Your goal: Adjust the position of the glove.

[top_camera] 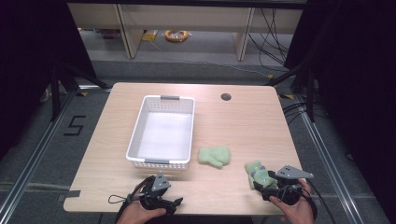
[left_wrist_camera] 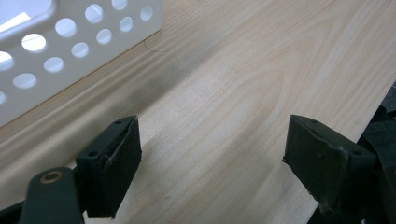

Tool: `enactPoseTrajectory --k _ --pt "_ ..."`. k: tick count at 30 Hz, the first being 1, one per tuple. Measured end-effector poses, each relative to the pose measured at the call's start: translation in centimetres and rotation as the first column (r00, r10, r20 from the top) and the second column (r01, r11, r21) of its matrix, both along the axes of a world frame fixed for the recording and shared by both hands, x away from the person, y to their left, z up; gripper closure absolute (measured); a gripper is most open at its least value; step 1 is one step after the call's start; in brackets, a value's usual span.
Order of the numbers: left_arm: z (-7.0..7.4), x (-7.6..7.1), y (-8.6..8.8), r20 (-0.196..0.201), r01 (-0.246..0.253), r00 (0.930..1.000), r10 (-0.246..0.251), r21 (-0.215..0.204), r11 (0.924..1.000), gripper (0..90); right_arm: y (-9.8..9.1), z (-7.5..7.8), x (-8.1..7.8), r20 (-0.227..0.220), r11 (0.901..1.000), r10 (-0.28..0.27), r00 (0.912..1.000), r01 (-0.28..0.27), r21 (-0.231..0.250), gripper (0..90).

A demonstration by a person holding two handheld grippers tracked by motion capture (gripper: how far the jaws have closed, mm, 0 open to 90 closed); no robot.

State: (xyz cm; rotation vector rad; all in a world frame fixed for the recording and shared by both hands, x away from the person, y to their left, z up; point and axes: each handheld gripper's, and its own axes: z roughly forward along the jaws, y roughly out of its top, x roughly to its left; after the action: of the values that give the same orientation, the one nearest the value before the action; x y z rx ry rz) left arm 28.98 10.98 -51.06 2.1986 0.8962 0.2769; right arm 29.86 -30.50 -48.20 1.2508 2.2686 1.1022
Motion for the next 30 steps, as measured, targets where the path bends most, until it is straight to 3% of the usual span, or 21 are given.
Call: enactPoseTrajectory --k 6,12,13,15,16,17,18,21,25,26,27,30 --pt "0.0 0.0 0.0 -0.006 -0.008 0.9999 0.008 0.004 1.0 18.2 0.5 0.1 -0.2 -0.028 0.9999 -0.007 0.9996 0.008 0.015 28.6" --pt "-0.1 0.0 0.0 -0.007 -0.007 0.9999 0.007 0.003 1.0 18.2 0.6 0.1 -0.1 -0.017 0.9999 0.016 0.9997 -0.016 0.005 29.0" --pt "-0.1 0.0 0.0 -0.007 -0.007 0.9999 0.007 0.003 1.0 18.2 0.5 0.0 0.1 0.002 0.9995 0.032 0.9995 -0.032 -0.004 29.0" --pt "-0.1 0.0 0.0 -0.008 -0.008 0.9999 0.008 0.003 1.0 18.1 0.8 0.2 0.0 -0.008 0.9999 0.015 0.9999 -0.015 0.008 29.0" --pt "-0.1 0.0 0.0 -0.004 -0.005 1.0 0.005 0.01 0.9999 18.1 0.8 0.3 0.2 0.003 0.999 0.044 0.999 -0.044 0.013 29.5" --pt "-0.1 0.0 0.0 -0.003 -0.003 1.0 0.003 0.011 0.9999 18.0 1.0 0.4 0.1 -0.012 0.999 0.034 0.9994 -0.033 0.031 31.6" --pt "-0.1 0.0 0.0 -0.009 -0.009 0.9999 0.009 0.004 1.0 18.0 0.9 0.5 0.3 0.005 0.9978 0.06 0.9982 -0.06 0.03 33.4" --pt "0.0 0.0 0.0 -0.003 -0.001 1.0 0.001 0.001 1.0 18.0 1.1 0.9 0.5 -0.001 0.9971 0.066 0.9978 -0.066 0.038 35.2" --pt "0.1 0.1 0.0 0.002 -0.006 1.0 0.006 -0.001 1.0 17.8 2.2 1.7 1.3 0.016 0.9946 0.099 0.995 -0.099 0.032 40.5" --pt "0.1 0.1 0.0 0.001 -0.006 1.0 0.006 -0.003 1.0 17.7 2.6 1.9 1.3 -0.002 0.9957 0.085 0.9964 -0.085 0.037 42.7" --pt "0.1 0.1 0.0 0.002 -0.005 1.0 0.005 -0.003 1.0 17.7 2.8 2.2 1.6 0.006 0.9934 0.113 0.9936 -0.113 0.019 43.9" --pt "0.2 0.1 0.1 0.002 -0.002 1.0 0.002 -0.001 1.0 17.7 3.9 2.6 2.0 -0.005 0.9927 0.118 0.9929 -0.118 0.022 46.6"
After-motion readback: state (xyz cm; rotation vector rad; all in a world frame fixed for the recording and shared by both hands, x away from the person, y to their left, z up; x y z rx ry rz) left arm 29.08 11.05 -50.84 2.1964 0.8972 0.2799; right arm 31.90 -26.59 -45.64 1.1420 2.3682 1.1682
